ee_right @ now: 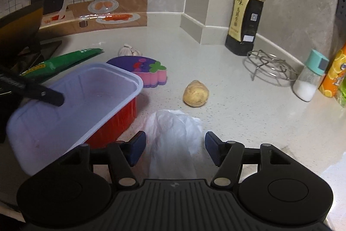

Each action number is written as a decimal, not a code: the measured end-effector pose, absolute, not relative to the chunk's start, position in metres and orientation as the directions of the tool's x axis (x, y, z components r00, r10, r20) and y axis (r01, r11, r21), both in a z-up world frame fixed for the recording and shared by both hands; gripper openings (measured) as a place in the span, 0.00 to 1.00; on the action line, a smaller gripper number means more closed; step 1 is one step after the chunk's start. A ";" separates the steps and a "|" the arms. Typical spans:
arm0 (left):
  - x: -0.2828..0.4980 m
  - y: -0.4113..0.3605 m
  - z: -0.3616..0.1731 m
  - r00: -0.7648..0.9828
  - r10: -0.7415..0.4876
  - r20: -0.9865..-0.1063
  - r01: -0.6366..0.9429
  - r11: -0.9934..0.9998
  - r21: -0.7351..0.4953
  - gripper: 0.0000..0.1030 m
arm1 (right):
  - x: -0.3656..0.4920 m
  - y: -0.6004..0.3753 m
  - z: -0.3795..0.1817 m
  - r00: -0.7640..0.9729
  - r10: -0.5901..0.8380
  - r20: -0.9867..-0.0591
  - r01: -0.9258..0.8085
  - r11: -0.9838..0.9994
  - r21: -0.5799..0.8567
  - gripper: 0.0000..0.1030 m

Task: Collect trash
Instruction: 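Lift the white bag with the right tool while the left tool lifts the tray, then carry the tray and white bag down over the green-lined trash bin, then open the left tool to drop the tray while the right tool releases the bag into the bin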

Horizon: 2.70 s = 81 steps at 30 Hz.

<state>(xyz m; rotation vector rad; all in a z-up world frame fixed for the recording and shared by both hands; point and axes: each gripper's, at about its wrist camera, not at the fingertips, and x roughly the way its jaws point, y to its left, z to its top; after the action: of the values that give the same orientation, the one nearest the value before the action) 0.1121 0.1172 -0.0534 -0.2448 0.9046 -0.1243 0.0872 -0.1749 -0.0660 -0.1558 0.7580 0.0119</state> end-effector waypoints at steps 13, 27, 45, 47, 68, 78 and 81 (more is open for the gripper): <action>0.125 0.096 -0.049 0.614 -0.255 -0.747 0.074 0.961 -0.267 0.10 | 0.072 -0.179 -0.058 0.700 -0.019 -0.714 -0.006 0.999 -0.032 0.07; 0.112 -0.037 -0.027 0.442 -0.578 -0.686 0.459 0.803 -0.380 0.10 | -0.059 -0.270 -0.025 0.693 -0.303 -0.654 0.387 0.922 -0.017 0.07; 0.091 -0.169 -0.355 0.043 -0.258 -0.965 0.291 0.928 -0.235 0.11 | -0.171 -0.336 -0.199 0.278 -0.206 -0.938 0.594 0.804 -0.001 0.07; 0.092 -0.169 -0.384 0.067 -0.240 -0.968 0.262 0.941 -0.215 0.12 | -0.168 -0.340 -0.215 0.259 -0.178 -0.949 0.567 0.824 0.000 0.07; 0.068 -0.110 -0.362 0.070 -0.323 -0.944 0.076 0.945 -0.318 0.17 | -0.081 -0.338 -0.311 0.281 0.195 -0.940 0.448 0.839 0.308 0.12; 0.063 -0.091 -0.347 0.095 -0.367 -0.925 0.040 0.930 -0.365 0.17 | -0.055 -0.339 -0.308 0.307 0.280 -0.909 0.502 0.764 0.405 0.48; 0.066 -0.094 -0.330 0.100 -0.388 -0.916 0.075 0.921 -0.382 0.17 | -0.049 -0.335 -0.304 0.277 0.268 -0.923 0.500 0.780 0.376 0.48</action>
<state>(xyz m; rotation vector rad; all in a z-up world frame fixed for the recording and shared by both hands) 0.0656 -0.0936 -0.3303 -0.2638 1.4341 -0.3483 -0.0493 -0.3345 -0.3041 0.7090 1.3118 -0.1748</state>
